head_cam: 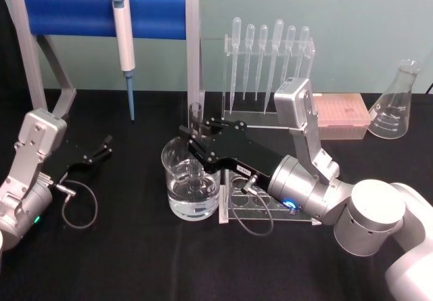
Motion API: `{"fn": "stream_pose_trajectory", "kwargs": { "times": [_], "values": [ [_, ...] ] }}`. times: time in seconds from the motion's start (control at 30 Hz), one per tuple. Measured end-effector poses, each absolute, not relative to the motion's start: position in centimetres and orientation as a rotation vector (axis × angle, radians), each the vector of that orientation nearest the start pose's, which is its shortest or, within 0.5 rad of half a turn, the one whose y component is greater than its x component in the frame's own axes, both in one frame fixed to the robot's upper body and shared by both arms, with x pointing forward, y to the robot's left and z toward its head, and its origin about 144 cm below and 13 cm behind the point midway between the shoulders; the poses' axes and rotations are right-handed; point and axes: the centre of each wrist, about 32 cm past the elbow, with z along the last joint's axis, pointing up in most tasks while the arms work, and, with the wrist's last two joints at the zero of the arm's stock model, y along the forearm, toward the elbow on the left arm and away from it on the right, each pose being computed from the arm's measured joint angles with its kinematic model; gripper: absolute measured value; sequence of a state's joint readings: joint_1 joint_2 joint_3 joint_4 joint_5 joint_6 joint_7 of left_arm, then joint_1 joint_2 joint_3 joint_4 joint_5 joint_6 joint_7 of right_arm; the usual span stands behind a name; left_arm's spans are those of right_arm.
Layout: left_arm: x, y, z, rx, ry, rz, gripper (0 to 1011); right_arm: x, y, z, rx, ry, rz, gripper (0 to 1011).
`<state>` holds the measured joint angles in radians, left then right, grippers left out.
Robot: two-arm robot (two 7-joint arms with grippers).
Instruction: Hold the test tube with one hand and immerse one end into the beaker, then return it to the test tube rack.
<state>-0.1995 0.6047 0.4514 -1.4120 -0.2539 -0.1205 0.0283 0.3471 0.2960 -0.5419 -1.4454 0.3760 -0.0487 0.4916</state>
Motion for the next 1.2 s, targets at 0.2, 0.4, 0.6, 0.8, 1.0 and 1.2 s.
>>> {"fn": "stream_pose_trajectory", "kwargs": {
  "times": [0.2, 0.4, 0.6, 0.8, 1.0, 1.2],
  "values": [
    [48.9, 31.0, 114.0, 0.304, -0.285, 1.248, 1000, 52.0, -16.6, 118.6, 0.026, -0.095, -0.608, 238],
    [48.9, 31.0, 114.0, 0.304, -0.285, 1.248, 1000, 52.0, -16.6, 118.6, 0.026, -0.095, -0.608, 238],
    [48.9, 31.0, 114.0, 0.304, -0.285, 1.248, 1000, 52.0, -16.6, 118.6, 0.026, -0.095, -0.608, 238],
    [48.9, 31.0, 114.0, 0.304, -0.285, 1.248, 1000, 52.0, -16.6, 118.6, 0.026, -0.095, -0.608, 238],
    [48.9, 31.0, 114.0, 0.304, -0.285, 1.248, 1000, 52.0, -16.6, 118.6, 0.026, -0.095, -0.608, 238],
    [48.9, 31.0, 114.0, 0.304, -0.285, 1.248, 1000, 51.7, -16.5, 119.8, 0.033, -0.126, -0.601, 238]
  ]
}}
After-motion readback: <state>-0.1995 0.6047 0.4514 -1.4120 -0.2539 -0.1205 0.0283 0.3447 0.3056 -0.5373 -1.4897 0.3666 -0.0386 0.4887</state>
